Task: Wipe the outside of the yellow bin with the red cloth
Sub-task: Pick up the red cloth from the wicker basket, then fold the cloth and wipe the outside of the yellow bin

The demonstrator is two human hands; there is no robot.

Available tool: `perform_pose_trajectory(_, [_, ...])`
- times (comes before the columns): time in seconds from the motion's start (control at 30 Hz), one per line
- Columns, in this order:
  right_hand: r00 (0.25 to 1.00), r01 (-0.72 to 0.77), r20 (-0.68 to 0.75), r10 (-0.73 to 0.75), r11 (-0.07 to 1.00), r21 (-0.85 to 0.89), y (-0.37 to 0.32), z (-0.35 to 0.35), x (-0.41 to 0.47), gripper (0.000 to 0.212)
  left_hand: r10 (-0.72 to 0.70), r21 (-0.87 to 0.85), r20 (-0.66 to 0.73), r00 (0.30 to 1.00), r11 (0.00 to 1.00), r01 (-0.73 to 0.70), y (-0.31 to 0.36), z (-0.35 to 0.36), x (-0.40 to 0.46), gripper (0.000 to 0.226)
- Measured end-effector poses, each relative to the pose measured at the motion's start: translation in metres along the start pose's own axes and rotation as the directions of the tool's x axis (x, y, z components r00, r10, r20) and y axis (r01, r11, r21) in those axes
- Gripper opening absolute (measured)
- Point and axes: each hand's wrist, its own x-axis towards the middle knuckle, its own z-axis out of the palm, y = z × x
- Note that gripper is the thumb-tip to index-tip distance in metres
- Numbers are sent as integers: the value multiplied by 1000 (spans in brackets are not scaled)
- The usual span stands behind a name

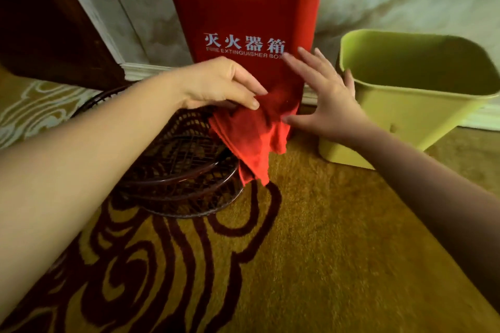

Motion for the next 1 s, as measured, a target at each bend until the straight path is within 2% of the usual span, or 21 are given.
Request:
perform_pose_trajectory(0.03, [995,63,80,-57,995,-77,3,-14,-1,82,21,29,49,999,999,-22,11,2,2,25])
perform_pose_trajectory(0.1, [985,98,157,-76,986,-135,9,-36,-2,59,55,72,134,990,995,-65,31,8,6,27])
perform_pose_trajectory(0.2, [982,2,186,-3,1000,8,23,-61,-15,18,129,7,162,978,991,-132,47,29,14,27])
perform_pose_trajectory(0.23, [979,-35,203,18,996,78,28,-68,-21,12,170,-2,158,973,985,-172,47,40,16,28])
perform_pose_trajectory(0.3, [978,-100,195,70,984,146,36,-75,-37,21,229,120,145,963,962,-247,40,70,22,38])
perform_pose_trajectory(0.37, [979,-145,168,111,968,205,45,-78,-54,17,268,184,104,958,941,-284,34,102,29,32])
perform_pose_trajectory(0.5, [975,-183,-31,220,876,446,64,-81,-87,21,373,26,-73,925,928,-372,35,143,42,25])
perform_pose_trajectory(0.6, [952,-224,-24,305,747,626,78,-83,-108,35,401,14,-28,916,916,-401,41,160,49,25])
perform_pose_trajectory(0.67, [942,-263,25,336,686,678,88,-84,-119,38,372,-1,6,928,928,-372,43,168,52,24])
perform_pose_trajectory(0.8, [902,-312,24,432,612,727,110,-89,-134,18,227,-193,81,971,959,-208,42,178,58,23])
perform_pose_trajectory(0.87, [892,-306,-8,452,617,725,122,-87,-142,23,158,-255,158,975,960,-115,41,185,62,26])
perform_pose_trajectory(0.93, [895,-334,48,443,596,730,132,-82,-151,29,128,-331,192,973,942,-58,40,194,65,26])
perform_pose_trajectory(1.0, [882,-399,190,431,469,788,143,-80,-159,41,110,-433,211,971,902,-8,36,206,68,25])
